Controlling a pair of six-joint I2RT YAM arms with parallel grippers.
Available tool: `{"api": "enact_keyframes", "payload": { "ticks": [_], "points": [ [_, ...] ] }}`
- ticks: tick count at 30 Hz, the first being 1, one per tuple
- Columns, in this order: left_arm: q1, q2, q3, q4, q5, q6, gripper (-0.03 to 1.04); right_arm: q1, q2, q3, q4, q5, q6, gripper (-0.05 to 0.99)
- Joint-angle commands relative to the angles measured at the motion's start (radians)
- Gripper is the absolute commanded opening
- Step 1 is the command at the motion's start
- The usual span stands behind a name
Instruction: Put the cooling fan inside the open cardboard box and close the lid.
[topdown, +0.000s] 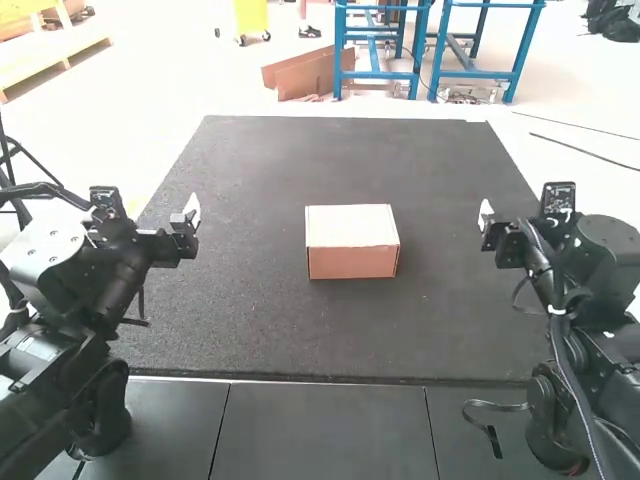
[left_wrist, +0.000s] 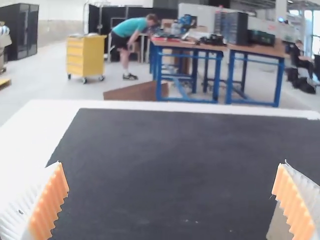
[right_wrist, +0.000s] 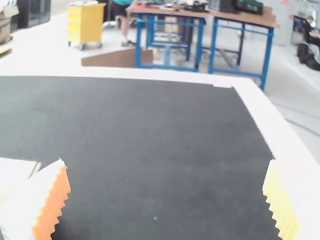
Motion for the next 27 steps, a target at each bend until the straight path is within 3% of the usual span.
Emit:
{"api": "enact_keyframes", "payload": {
  "ticks": [1,4,5,7,10,12,13,18,27],
  "points": [
    [0.083,-0.014,-0.006,-0.024,0.004,-0.013,0.97,-0.012,-0.063,-0.021,-0.006,-0.005,0.016,0.89],
    [0.169,-0.017,-0.007,-0.068,0.046,-0.033,0.97,-0.012,-0.145,-0.056,-0.034,0.0,0.016,0.89],
    [0.198,-0.018,-0.007,-0.078,0.078,-0.035,0.97,-0.012,-0.181,-0.056,-0.086,-0.002,0.016,0.89],
    [0.25,-0.029,-0.007,-0.096,0.096,-0.035,0.97,-0.012,-0.251,-0.056,-0.178,-0.01,0.016,0.89],
    [0.322,-0.048,-0.007,-0.108,0.225,-0.038,0.97,-0.018,-0.245,-0.056,-0.217,-0.011,0.019,0.89],
    [0.354,-0.048,-0.007,-0.121,0.247,-0.006,0.97,-0.029,-0.251,-0.056,-0.22,-0.011,0.019,0.89],
    [0.363,-0.048,-0.009,-0.127,0.267,-0.001,0.97,-0.033,-0.253,-0.056,-0.226,-0.013,0.02,0.89],
    [0.376,-0.046,-0.009,-0.157,0.27,0.024,0.97,-0.055,-0.253,-0.056,-0.266,-0.014,0.014,0.91],
    [0.38,-0.046,-0.009,-0.173,0.268,0.008,0.97,-0.056,-0.253,-0.056,-0.275,-0.013,0.056,0.91]
  ]
}}
